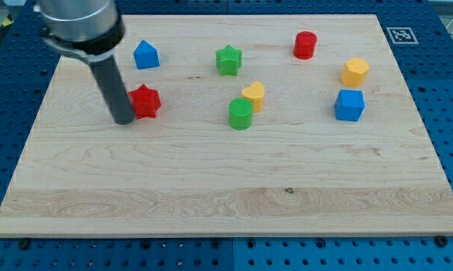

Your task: Push the red star to the center

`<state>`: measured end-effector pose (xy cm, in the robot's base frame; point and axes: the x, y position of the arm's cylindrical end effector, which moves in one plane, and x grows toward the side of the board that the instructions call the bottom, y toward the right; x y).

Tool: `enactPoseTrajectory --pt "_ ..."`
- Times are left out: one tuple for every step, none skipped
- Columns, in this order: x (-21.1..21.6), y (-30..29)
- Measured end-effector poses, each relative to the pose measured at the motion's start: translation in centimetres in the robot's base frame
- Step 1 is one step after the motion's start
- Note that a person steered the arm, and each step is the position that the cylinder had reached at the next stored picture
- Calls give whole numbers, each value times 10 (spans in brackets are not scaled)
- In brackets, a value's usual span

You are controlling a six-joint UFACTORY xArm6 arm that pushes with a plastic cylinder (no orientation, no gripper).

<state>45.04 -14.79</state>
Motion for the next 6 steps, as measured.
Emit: enactPoseTrajectory --pt "-2 31" --pt "-2 15" --pt "-6 -24" --pt "-33 -44" --pt "-39 -11" --pt "-39 48"
